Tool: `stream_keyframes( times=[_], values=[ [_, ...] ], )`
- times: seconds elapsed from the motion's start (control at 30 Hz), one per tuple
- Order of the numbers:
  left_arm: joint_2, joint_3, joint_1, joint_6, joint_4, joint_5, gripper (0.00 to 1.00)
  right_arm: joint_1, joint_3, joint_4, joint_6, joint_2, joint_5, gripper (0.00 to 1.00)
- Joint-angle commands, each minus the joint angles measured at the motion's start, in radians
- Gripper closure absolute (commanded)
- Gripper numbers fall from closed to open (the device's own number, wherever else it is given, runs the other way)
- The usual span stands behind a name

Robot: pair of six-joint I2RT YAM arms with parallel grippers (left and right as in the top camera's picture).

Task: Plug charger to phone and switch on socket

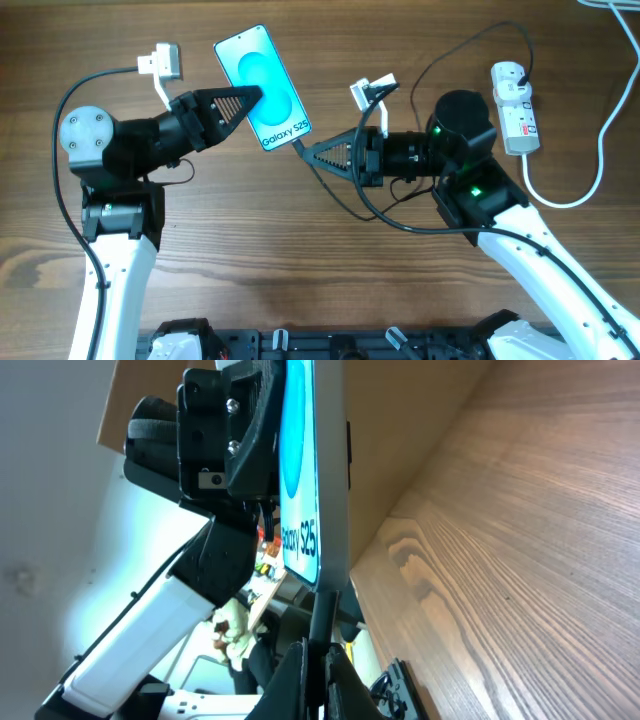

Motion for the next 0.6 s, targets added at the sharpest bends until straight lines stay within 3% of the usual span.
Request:
stream_keyframes(
  times=[0.0,0.27,0.43,0.57],
  values=[
    [0.004,0.012,-0.002,0.024,0.008,-0.018,0.96,0.000,0.005,0.001,-0.027,-0.047,-0.025,0.96],
    [0.004,0.012,-0.003,0.017,0.008,-0.018,0.96,0.000,0.005,-0.025,0.006,-0.042,-0.023,0.96],
    [0.003,0.012,-0.002,-0.002,0.008,-0.018,0.96,0.000,0.005,-0.018,0.217,0.000,-0.036,0.96],
    [0.003,0.012,-0.002,-0.024,0.008,-0.018,0.96,0.000,0.005,0.012,0.209,0.002,-0.035,0.96]
  ],
)
